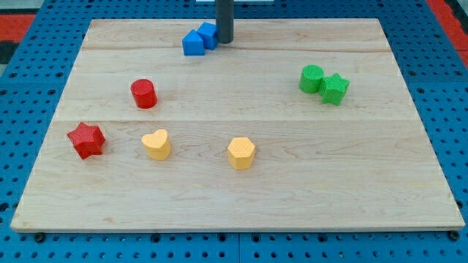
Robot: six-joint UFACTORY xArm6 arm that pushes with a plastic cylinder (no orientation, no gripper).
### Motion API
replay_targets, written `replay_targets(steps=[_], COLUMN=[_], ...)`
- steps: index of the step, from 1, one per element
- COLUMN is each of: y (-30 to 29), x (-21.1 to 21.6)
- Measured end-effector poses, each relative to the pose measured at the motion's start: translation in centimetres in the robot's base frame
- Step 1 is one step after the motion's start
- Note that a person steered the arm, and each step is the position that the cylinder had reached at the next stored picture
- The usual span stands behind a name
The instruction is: Move the red circle into the red star
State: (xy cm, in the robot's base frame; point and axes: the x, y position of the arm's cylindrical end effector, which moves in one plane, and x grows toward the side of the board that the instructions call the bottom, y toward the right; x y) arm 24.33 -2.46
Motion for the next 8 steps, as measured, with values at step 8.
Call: replay_targets(steps=[8], y=[-13.9], x=[14.7])
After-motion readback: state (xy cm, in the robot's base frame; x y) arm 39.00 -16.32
